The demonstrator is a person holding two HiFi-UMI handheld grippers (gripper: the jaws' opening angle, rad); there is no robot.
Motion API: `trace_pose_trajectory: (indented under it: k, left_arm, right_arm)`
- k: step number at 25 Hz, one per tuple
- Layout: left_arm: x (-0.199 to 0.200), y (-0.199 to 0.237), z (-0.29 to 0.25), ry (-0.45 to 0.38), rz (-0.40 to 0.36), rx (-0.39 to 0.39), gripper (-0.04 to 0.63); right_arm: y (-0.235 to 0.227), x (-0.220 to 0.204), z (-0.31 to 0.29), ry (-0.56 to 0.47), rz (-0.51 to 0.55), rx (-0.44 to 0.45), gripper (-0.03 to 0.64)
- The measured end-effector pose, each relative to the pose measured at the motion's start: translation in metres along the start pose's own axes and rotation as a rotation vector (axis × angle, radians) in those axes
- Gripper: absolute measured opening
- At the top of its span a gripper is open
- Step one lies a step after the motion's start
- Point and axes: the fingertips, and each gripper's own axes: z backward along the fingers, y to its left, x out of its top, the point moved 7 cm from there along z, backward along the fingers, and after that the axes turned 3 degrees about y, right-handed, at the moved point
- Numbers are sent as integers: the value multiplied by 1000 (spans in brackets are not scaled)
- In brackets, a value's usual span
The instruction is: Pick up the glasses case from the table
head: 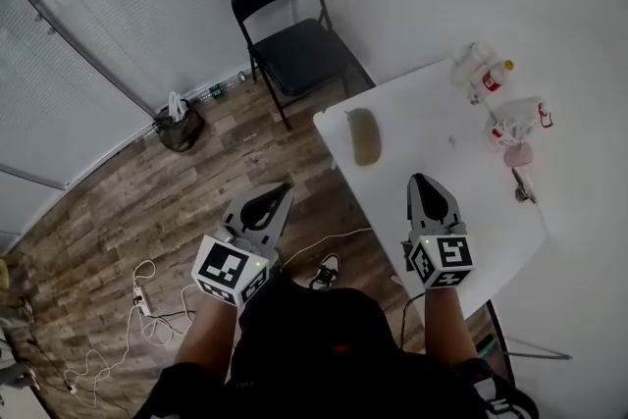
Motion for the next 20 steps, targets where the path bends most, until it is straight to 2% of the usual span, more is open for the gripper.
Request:
trace_pose_trajectory:
  k: [5,8,10,14,17,20]
  left_arm:
    - [5,19,-13,0,11,7,23]
    - [10,27,-24,0,6,-13,23]
    - [15,33,-32,-5,-2,-30,23]
    - [19,48,-40,-7,-3,-66,23]
    - [9,64,-43,13,4,-77,23]
    - [-1,78,-42,32,17,-80,23]
  right_arm:
    - [-5,3,-32,25,-5,11,25]
    - [-10,2,-51,47,-57,10,38]
    - [-12,1,-65,66,-82,10,137]
    - [-6,-9,-101,155,-39,1,194]
    - [4,-23,-136,249,21,5,266]
    - [8,-39,-170,337,35,1,320]
